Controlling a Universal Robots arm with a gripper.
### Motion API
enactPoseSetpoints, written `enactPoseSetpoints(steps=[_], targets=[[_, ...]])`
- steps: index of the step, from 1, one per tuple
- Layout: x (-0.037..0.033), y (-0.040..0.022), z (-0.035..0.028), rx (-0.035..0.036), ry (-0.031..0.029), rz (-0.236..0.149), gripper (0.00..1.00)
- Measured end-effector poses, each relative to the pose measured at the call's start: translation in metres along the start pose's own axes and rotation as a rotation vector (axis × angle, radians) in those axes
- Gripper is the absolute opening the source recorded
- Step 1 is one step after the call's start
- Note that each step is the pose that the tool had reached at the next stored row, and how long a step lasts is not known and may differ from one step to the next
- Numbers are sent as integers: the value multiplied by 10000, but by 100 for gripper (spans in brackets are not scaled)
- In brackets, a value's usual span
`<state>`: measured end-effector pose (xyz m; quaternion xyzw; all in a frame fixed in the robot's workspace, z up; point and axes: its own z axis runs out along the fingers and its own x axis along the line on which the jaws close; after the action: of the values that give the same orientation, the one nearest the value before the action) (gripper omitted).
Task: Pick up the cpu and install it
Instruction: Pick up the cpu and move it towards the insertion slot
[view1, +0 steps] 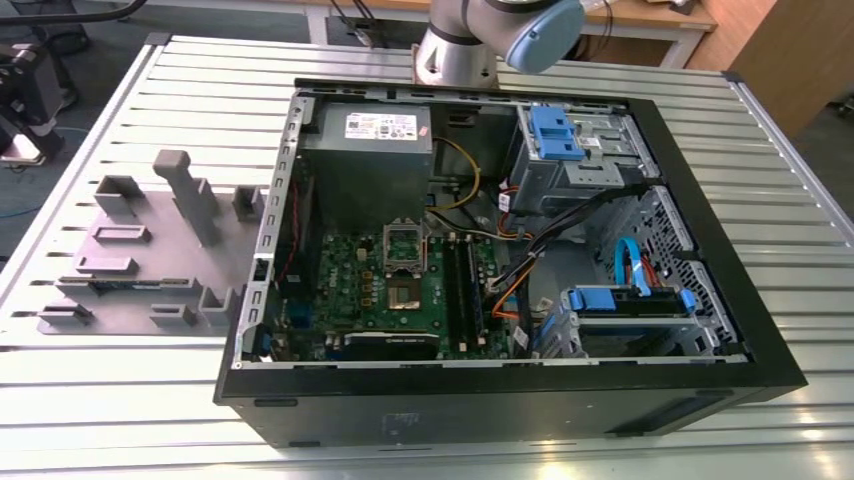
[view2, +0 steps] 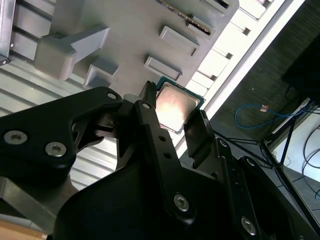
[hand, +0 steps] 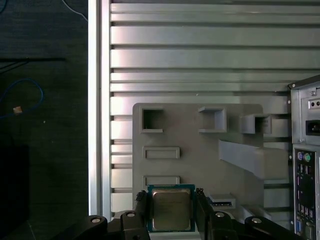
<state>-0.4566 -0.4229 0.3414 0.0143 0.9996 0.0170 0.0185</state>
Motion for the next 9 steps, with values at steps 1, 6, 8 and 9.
enactPoseSetpoints(steps=[1,6,8,9], targets=[[0,0,-2,0,0,0,47],[-1,11,-12,0,-1,0,47],[-1,11,-18,1,1,0,47],[-1,12,-21,1,1,0,47]])
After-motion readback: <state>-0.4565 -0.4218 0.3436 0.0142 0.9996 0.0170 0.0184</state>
